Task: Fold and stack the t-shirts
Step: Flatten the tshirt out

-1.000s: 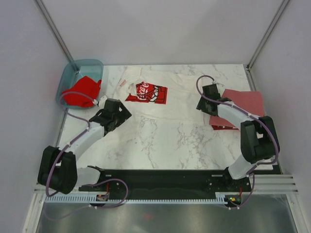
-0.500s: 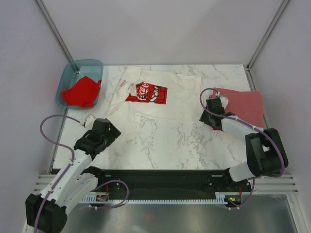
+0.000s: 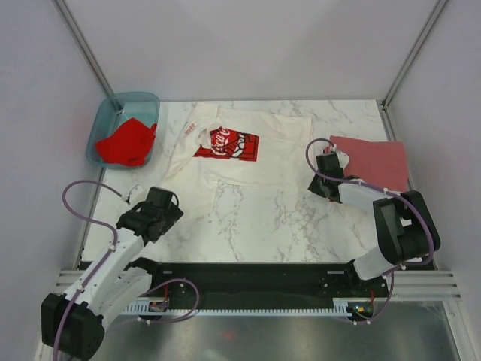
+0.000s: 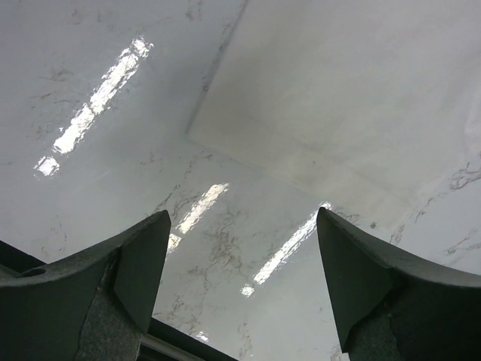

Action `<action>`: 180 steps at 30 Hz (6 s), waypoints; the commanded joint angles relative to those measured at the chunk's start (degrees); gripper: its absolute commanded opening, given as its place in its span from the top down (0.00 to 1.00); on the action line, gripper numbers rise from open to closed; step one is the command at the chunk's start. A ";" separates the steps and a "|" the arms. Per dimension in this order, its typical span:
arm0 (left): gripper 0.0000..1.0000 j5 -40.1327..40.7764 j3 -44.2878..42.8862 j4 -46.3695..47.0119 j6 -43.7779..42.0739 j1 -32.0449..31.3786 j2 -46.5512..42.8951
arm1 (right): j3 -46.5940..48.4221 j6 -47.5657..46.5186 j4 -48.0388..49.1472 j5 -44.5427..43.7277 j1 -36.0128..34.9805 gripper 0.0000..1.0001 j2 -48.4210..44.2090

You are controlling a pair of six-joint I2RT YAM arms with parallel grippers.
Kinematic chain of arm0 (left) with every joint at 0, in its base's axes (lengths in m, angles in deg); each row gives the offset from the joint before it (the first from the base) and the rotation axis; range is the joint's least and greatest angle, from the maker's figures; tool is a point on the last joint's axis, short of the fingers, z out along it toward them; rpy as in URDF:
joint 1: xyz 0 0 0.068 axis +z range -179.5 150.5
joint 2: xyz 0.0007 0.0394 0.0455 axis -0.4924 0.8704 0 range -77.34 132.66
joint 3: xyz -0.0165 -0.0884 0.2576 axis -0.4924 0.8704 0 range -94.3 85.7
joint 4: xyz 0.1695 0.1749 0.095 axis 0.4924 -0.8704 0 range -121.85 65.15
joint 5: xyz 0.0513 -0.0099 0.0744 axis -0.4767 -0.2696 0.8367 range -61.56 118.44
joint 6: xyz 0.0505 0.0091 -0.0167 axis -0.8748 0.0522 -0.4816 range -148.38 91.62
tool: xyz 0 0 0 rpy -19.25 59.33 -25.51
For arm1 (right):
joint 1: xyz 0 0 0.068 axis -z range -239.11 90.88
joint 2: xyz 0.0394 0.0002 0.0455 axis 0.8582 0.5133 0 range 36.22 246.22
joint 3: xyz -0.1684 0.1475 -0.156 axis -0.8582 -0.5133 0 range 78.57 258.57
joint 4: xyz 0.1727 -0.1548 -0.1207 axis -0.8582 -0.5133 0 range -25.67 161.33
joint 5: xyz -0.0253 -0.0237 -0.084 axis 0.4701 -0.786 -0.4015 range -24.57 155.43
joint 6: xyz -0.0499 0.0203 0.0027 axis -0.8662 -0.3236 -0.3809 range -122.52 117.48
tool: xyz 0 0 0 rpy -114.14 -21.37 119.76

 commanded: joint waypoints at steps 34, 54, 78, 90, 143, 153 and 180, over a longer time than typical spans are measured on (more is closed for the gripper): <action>0.36 -1.21 -10.85 4.53 -1.38 11.23 31.74 | -0.87 0.26 1.06 0.85 -0.22 0.81 -1.65; 0.55 0.98 -5.49 7.53 4.25 12.98 28.31 | -1.48 0.17 1.06 0.76 -0.13 0.82 -3.23; 0.98 -6.66 -7.16 16.05 -5.15 18.79 36.32 | -3.59 0.96 1.94 2.34 3.29 0.85 -4.81; 0.98 -14.74 -3.55 14.56 -6.91 18.79 18.22 | -2.98 -0.26 2.82 4.18 3.29 1.00 -4.38; 0.98 -21.25 -90.94 -0.21 -6.92 18.70 10.90 | 52.05 -2.38 -25.57 8.77 3.03 1.00 -37.17; 0.98 -23.87 -79.04 11.03 -3.66 18.70 26.17 | 50.25 3.33 -15.91 13.57 3.21 1.00 -16.46; 0.98 -32.25 -83.32 45.13 -13.86 15.36 47.15 | 59.19 16.78 9.14 36.18 14.55 1.00 17.87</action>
